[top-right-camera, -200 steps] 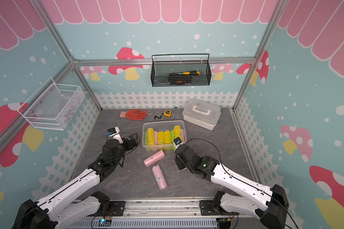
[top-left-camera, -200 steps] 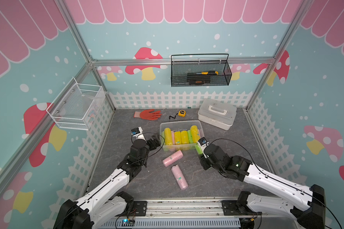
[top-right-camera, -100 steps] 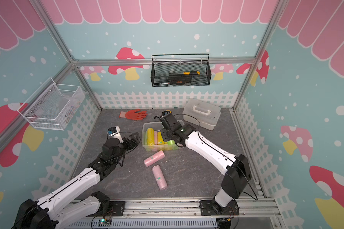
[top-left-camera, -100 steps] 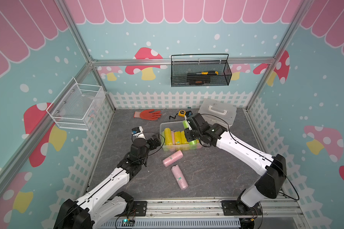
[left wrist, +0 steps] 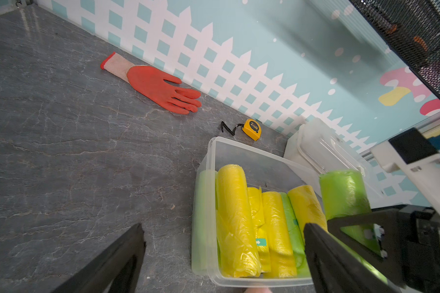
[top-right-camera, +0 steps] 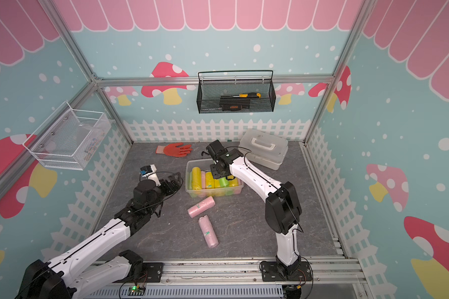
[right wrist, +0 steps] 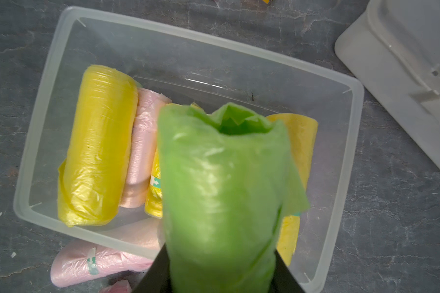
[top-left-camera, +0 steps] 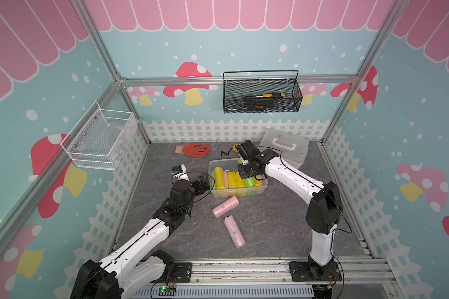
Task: Put the roll of trash bags into the storage box
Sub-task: Place the roll of trash bags in the storage box.
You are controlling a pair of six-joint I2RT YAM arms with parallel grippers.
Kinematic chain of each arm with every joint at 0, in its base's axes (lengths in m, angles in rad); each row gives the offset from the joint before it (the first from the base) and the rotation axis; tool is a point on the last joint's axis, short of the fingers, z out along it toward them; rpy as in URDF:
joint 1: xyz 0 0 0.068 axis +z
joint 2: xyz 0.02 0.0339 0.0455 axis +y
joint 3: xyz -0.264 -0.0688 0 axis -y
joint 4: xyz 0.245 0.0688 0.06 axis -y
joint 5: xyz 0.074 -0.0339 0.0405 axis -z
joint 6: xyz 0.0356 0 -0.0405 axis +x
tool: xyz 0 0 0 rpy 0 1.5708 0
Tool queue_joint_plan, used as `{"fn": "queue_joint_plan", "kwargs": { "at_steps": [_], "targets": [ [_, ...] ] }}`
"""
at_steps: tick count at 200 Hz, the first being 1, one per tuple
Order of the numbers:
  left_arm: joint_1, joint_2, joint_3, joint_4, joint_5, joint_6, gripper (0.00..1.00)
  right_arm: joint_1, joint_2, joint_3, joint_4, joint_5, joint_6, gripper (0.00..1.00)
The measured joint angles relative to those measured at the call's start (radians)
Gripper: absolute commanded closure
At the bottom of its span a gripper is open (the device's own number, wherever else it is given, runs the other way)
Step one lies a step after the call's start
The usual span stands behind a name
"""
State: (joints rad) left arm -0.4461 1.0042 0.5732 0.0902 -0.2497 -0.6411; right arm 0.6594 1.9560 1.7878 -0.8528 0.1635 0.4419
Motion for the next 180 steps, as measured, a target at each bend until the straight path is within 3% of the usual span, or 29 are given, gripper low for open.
{"fn": "queue_joint_plan", "kwargs": {
  "at_steps": [105, 180],
  "targets": [
    [0.001, 0.008, 0.002, -0.004, 0.009, -0.008, 0.02, -0.018, 0.167, 0.095, -0.018, -0.019, -0.006, 0.75],
    [0.005, 0.011, 0.002, -0.006, 0.014, -0.011, 0.02, -0.019, 0.223, 0.113, -0.042, -0.003, 0.009, 0.5]
  ]
}}
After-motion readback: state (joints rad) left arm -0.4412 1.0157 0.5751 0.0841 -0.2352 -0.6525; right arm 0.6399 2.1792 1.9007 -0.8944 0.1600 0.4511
